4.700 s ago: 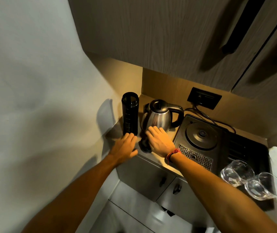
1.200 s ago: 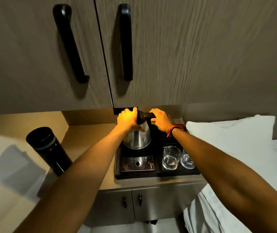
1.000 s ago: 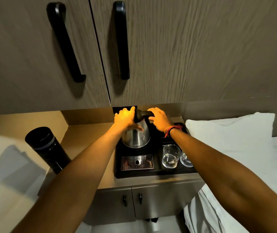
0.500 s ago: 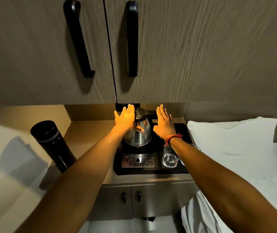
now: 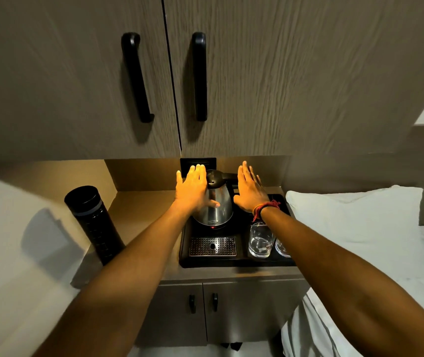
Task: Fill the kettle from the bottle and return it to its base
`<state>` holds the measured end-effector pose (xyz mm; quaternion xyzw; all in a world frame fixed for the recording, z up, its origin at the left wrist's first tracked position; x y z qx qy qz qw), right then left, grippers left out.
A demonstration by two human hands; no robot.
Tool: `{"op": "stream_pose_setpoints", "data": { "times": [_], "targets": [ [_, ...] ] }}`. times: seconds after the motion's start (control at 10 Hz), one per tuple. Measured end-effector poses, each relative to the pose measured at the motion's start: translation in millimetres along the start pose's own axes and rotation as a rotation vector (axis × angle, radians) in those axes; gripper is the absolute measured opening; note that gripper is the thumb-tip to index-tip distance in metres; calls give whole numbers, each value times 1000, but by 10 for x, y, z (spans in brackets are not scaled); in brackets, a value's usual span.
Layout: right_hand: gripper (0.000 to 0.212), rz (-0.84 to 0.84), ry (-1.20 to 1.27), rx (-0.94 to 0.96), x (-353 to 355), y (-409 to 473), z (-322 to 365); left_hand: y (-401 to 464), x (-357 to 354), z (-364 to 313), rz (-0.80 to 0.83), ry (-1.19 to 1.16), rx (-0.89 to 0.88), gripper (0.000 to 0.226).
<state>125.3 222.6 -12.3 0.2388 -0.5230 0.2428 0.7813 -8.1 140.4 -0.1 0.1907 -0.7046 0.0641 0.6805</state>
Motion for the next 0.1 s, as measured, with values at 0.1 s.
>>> {"op": "stream_pose_setpoints", "data": {
  "times": [0.1],
  "targets": [
    [83,-105,-84,86,297,-270,205,-259,376,-24,-136,72,-68,115]
  ]
}}
Point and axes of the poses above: each hand's wrist, its own y-axis towards the middle knuckle, its own x-axis out of the back of the hand, z = x × y, the point moved 9 cm from there along y, towards the middle knuckle, and after that the axes turned 6 degrees about -z, right-handed, at the moved point
